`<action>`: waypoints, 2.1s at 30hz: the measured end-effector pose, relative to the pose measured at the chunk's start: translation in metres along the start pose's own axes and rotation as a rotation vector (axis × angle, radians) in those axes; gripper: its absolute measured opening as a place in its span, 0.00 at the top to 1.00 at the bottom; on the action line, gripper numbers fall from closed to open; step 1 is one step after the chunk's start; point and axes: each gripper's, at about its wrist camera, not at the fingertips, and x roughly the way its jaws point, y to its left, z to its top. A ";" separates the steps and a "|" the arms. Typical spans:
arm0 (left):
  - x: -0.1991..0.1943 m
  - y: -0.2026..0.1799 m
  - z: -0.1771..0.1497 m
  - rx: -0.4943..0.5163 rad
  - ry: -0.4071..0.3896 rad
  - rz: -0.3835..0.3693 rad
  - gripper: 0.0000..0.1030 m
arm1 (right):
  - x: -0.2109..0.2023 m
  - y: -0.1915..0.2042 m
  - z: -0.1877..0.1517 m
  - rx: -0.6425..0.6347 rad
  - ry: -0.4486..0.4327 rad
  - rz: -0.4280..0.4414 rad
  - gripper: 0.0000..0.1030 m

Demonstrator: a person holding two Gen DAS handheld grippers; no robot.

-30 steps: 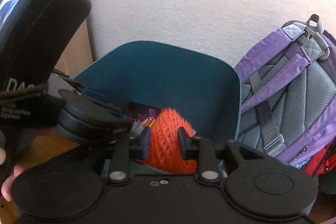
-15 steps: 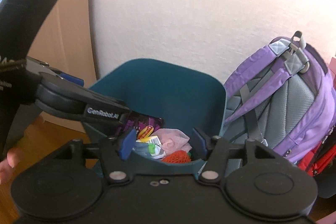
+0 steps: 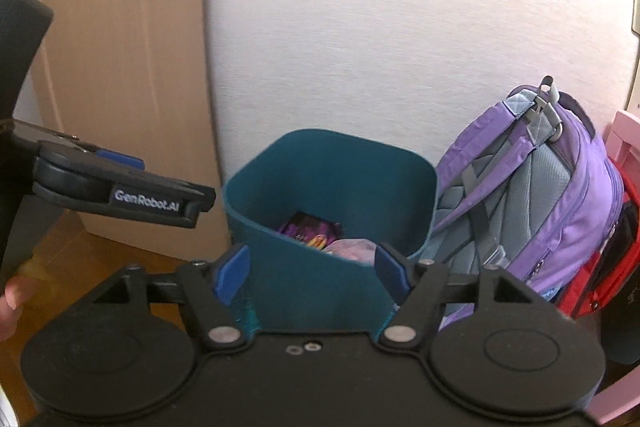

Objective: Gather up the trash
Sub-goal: 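Withdraw both tools and lower them to the remaining floor trash, then close left tool on orange wrapper while right tool grasps crumpled foil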

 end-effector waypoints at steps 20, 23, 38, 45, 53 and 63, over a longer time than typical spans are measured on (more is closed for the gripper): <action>-0.079 0.105 -0.121 -0.126 -0.037 -0.101 0.16 | -0.025 0.081 -0.074 -0.044 0.046 0.167 0.13; -0.078 0.122 -0.143 -0.145 -0.037 -0.106 0.15 | -0.013 0.091 -0.091 -0.035 0.073 0.203 0.09; 0.047 0.193 -0.270 -0.259 0.255 -0.181 0.14 | 0.103 0.142 -0.207 -0.051 0.234 0.292 0.03; 0.132 0.205 -0.334 -0.219 0.411 -0.087 0.14 | 0.178 0.166 -0.258 -0.046 0.365 0.305 0.04; 0.231 0.210 -0.411 -0.197 0.617 -0.054 0.14 | 0.263 0.187 -0.322 0.046 0.545 0.284 0.04; 0.327 0.199 -0.477 -0.173 0.713 -0.030 0.14 | 0.378 0.177 -0.395 0.413 0.823 0.139 0.10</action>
